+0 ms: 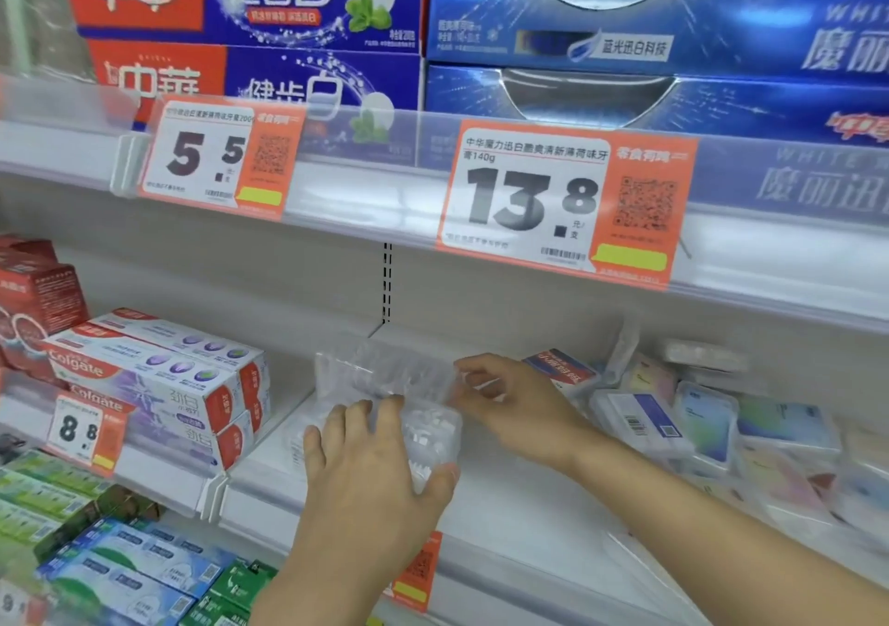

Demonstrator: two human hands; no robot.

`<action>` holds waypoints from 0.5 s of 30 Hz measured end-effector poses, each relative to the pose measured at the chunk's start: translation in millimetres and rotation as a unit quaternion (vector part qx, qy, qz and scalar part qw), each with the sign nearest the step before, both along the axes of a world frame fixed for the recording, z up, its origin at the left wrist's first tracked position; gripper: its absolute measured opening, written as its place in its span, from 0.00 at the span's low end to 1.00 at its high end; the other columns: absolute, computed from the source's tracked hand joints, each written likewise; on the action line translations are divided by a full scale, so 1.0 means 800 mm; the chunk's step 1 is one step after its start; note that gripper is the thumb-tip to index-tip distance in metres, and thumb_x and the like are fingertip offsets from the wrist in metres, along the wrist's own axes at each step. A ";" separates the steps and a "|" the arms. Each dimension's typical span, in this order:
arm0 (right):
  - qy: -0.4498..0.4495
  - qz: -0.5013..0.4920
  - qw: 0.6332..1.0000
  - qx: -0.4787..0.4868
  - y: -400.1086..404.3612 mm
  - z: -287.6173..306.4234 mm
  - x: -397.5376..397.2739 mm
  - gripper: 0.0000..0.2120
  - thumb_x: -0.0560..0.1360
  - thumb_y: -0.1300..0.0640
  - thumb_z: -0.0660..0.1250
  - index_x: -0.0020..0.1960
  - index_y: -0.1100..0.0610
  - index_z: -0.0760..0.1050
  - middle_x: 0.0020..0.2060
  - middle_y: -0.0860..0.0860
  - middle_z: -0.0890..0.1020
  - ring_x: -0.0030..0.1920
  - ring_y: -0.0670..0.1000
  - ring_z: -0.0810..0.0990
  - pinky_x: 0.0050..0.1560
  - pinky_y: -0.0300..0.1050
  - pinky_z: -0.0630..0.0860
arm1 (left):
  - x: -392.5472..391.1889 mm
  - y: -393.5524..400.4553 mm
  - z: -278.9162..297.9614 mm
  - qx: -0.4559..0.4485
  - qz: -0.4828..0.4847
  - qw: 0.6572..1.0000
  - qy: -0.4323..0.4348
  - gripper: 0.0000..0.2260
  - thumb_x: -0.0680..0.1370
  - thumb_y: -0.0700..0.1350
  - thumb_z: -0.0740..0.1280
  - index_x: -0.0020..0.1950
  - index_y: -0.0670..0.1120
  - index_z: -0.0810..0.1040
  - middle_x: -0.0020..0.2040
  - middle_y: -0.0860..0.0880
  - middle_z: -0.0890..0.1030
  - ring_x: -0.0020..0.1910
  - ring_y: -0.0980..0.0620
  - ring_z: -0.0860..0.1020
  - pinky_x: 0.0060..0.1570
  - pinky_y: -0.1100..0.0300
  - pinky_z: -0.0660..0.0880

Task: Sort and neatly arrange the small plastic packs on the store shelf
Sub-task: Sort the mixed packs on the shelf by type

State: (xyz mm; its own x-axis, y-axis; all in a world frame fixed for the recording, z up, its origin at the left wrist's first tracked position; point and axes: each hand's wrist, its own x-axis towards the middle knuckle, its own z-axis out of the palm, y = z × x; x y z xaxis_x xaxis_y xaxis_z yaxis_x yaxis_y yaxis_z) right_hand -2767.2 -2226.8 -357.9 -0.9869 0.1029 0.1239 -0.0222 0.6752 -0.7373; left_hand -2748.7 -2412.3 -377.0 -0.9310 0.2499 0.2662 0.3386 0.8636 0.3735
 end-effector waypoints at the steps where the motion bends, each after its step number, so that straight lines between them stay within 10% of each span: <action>1: -0.008 0.006 1.000 0.021 0.006 0.003 0.004 0.16 0.78 0.43 0.66 0.65 0.42 0.75 0.60 0.44 0.76 0.57 0.43 0.77 0.50 0.33 0.72 | 0.000 0.001 0.001 0.001 -0.001 1.000 -0.002 0.34 0.73 0.67 0.58 0.75 0.55 0.54 0.72 0.53 0.62 0.73 0.50 0.56 0.74 0.47 0.52; 8: 0.151 -0.096 0.975 0.134 0.084 0.028 0.018 0.05 0.75 0.60 0.69 0.50 0.55 0.80 0.47 0.48 0.80 0.50 0.49 0.80 0.49 0.35 0.74 | 0.012 0.031 0.017 0.188 -0.070 0.972 0.122 0.26 0.69 0.60 0.66 0.65 0.54 0.70 0.59 0.55 0.70 0.64 0.53 0.66 0.63 0.64 0.61; 15: -0.096 -0.094 0.933 0.333 0.136 -0.004 -0.023 0.27 0.73 0.35 0.64 0.66 0.49 0.68 0.57 0.53 0.77 0.56 0.55 0.77 0.56 0.49 0.75 | 0.032 0.094 0.012 0.230 -0.179 0.955 0.054 0.07 0.73 0.54 0.65 0.49 0.56 0.77 0.45 0.59 0.77 0.45 0.61 0.76 0.47 0.60 0.75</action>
